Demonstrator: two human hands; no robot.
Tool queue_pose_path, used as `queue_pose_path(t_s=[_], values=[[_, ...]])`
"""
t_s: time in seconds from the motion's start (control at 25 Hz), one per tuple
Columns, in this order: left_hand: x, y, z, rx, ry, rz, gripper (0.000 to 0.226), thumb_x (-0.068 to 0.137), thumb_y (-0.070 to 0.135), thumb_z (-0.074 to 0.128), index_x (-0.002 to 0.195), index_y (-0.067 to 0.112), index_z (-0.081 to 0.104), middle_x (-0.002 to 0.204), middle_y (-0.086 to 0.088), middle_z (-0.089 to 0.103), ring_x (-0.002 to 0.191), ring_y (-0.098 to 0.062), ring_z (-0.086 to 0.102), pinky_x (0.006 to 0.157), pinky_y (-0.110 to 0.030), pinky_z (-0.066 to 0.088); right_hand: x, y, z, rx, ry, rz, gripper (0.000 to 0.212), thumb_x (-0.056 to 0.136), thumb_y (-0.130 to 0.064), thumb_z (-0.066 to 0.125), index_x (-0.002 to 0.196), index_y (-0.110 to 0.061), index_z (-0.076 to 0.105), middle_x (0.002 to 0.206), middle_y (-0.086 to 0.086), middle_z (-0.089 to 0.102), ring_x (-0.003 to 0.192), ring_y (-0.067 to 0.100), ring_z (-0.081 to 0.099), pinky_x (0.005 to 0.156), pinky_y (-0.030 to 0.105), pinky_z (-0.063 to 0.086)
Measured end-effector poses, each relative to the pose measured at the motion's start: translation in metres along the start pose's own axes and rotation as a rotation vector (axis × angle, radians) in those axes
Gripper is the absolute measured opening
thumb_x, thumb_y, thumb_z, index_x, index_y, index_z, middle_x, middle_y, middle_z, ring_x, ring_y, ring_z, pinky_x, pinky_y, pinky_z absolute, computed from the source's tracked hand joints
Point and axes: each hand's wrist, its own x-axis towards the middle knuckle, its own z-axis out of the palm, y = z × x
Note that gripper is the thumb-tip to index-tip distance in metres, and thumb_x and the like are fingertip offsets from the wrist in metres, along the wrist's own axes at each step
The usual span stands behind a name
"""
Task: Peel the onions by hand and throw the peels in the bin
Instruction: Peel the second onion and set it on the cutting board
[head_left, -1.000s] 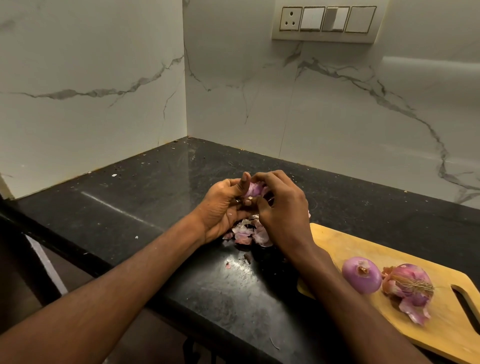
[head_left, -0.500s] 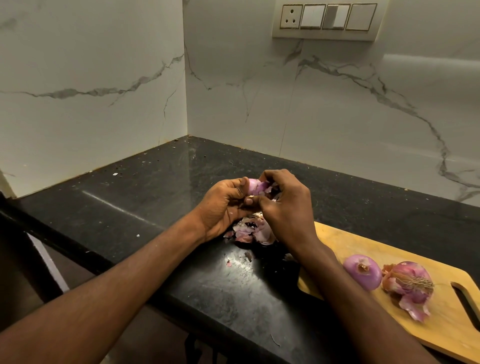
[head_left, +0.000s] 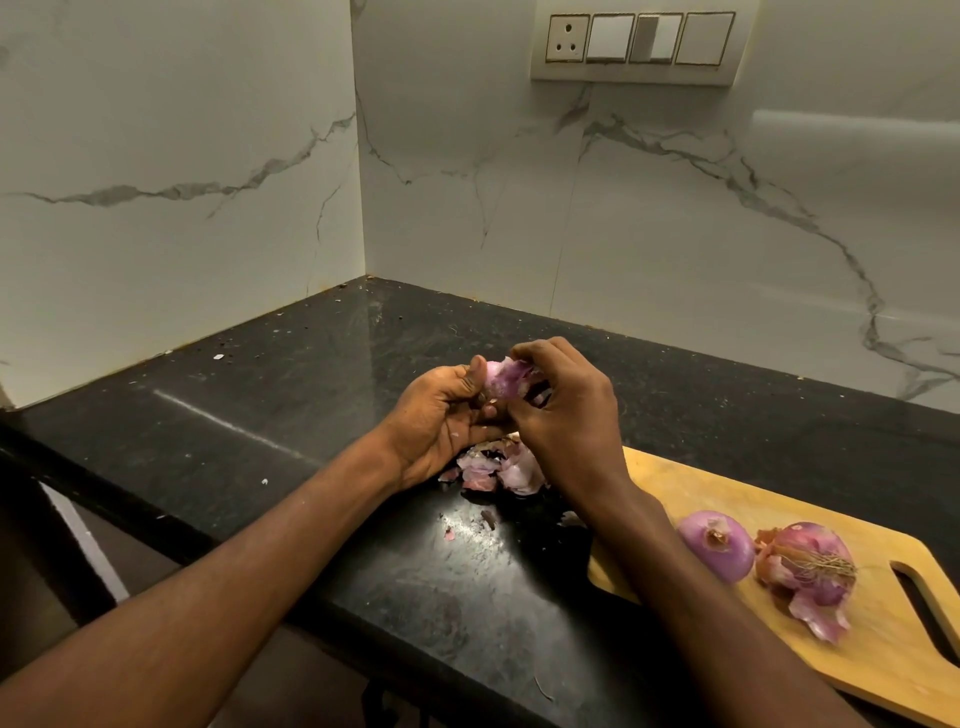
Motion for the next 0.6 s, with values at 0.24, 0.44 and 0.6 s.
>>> queue_pose_path(t_s=[0.24, 0.44, 0.6], values=[[0.0012, 0.0031, -0.0018, 0.033, 0.015, 0.018, 0.027, 0.093, 0.023, 0.070, 0.103, 0.001, 0.057, 0.096, -0.024, 0.064, 0.078, -0.026, 0.063, 0.069, -0.036, 0.065, -0.0023, 0.0011, -0.0011, -0.011, 0.019, 0.051, 0.029, 0.078, 0.000, 0.079, 0.103, -0.014, 0.073, 0.093, -0.005, 0.067, 0.082, 0.011, 0.063, 0.071, 0.027, 0.055], [0.0020, 0.0025, 0.0001, 0.023, 0.062, 0.048, 0.021, 0.096, 0.022, 0.066, 0.097, 0.005, 0.054, 0.085, -0.018, 0.067, 0.068, -0.021, 0.069, 0.060, -0.032, 0.062, -0.0031, -0.0020, 0.0059, -0.051, 0.011, 0.041, 0.025, 0.081, 0.003, 0.075, 0.096, -0.014, 0.066, 0.091, -0.004, 0.064, 0.078, 0.011, 0.056, 0.067, 0.024, 0.048], [0.0022, 0.0023, 0.0013, 0.050, 0.089, 0.061, 0.025, 0.100, 0.023, 0.065, 0.108, 0.002, 0.055, 0.082, -0.016, 0.071, 0.070, -0.021, 0.072, 0.062, -0.032, 0.062, -0.0022, -0.0028, 0.0035, -0.101, 0.027, 0.011, 0.029, 0.086, -0.014, 0.079, 0.114, -0.017, 0.071, 0.105, -0.007, 0.067, 0.089, 0.011, 0.063, 0.074, 0.026, 0.054]])
